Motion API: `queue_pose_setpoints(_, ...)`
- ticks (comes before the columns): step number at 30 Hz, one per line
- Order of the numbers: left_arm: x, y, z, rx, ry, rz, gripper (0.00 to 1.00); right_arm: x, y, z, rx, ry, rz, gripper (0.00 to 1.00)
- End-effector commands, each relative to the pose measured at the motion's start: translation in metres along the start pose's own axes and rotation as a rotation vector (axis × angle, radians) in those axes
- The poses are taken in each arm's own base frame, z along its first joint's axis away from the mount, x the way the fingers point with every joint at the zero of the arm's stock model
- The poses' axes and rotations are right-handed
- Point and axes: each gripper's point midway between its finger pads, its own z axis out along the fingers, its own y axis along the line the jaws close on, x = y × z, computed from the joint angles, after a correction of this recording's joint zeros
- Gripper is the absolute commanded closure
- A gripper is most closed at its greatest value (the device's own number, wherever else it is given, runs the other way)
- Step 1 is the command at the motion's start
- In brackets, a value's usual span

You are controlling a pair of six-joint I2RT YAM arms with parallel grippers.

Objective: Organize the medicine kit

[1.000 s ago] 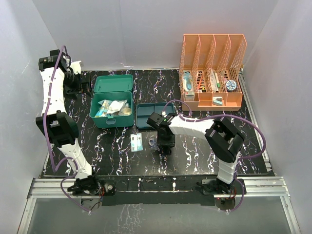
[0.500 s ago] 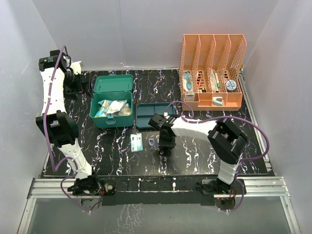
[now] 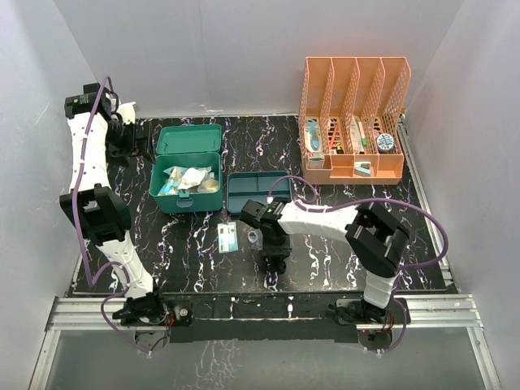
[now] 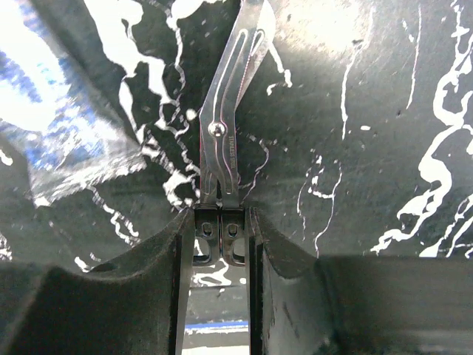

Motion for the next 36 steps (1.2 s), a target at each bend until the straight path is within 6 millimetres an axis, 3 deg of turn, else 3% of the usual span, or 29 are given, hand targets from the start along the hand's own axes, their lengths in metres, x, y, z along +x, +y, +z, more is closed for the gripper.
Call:
queue_pose_setpoints(1,0.002,-0.002,-0.011,0.006,-0.017,0.01,0.09,-0.008,0.01,-0.032,-0.003,-0.044,0.01,1.0)
queue_pose_setpoints(10,-0.001,-0.003,-0.01,0.018,-0.018,0.006,0.09,-0.022,0.019,-0.083,-0.028,-0.095,-0.019,1.0)
queue_pose_setpoints(16,-0.003,-0.005,-0.011,0.025,-0.024,0.008,0.09,-0.057,0.026,-0.108,-0.047,-0.155,-0.138,1.0)
queue_pose_setpoints(27,0.001,-0.008,-0.013,0.036,-0.022,0.015,0.09,-0.137,0.019,-0.104,-0.054,-0.236,-0.48,1.0)
queue_pose_setpoints(36,0.003,-0.01,-0.011,0.053,-0.02,0.023,0.09,-0.163,0.047,-0.1,-0.163,-0.405,-0.869,1.0)
